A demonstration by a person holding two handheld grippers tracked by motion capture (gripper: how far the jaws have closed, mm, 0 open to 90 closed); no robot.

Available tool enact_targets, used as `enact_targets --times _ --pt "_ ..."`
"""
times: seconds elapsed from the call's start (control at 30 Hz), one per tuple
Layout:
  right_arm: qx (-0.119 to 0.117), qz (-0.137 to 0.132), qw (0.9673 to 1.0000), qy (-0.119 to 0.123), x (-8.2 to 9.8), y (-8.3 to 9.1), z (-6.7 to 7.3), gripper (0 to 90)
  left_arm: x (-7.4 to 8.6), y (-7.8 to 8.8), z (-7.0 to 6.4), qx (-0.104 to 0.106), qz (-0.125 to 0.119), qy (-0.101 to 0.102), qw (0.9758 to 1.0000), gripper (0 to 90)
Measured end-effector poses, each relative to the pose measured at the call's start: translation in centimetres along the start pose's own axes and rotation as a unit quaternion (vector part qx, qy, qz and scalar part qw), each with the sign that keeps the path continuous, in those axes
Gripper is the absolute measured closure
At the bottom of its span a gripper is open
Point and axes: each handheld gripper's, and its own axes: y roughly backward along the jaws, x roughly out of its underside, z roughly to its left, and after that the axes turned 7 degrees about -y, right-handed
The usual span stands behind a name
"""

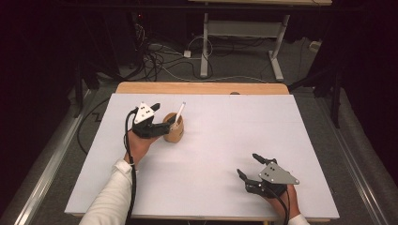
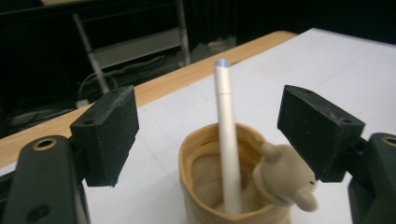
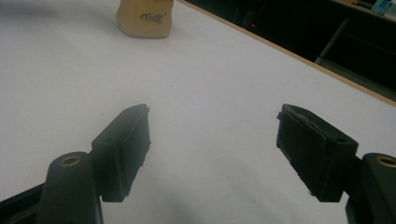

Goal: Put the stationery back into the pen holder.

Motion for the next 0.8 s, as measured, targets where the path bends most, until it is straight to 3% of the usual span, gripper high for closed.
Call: enact_targets --times 0.47,0.63,0.8 --pt "0.003 0.004 1.0000 0.001 -0.1 0.0 0.5 26.0 -0.3 3.6 -1.5 0.001 -0.023 -0.064 0.9977 19.4" --pt "0.003 0.002 1.0000 0.000 -0.1 0.1 0.6 26.0 -0.6 4.1 -2.4 0.015 -0.016 -0.089 0.9958 19.4" --pt "0.003 0.002 1.0000 0.003 -0.2 0.3 0.6 25.9 -0.8 4.0 -3.3 0.027 -0.010 -0.100 0.9946 19.4"
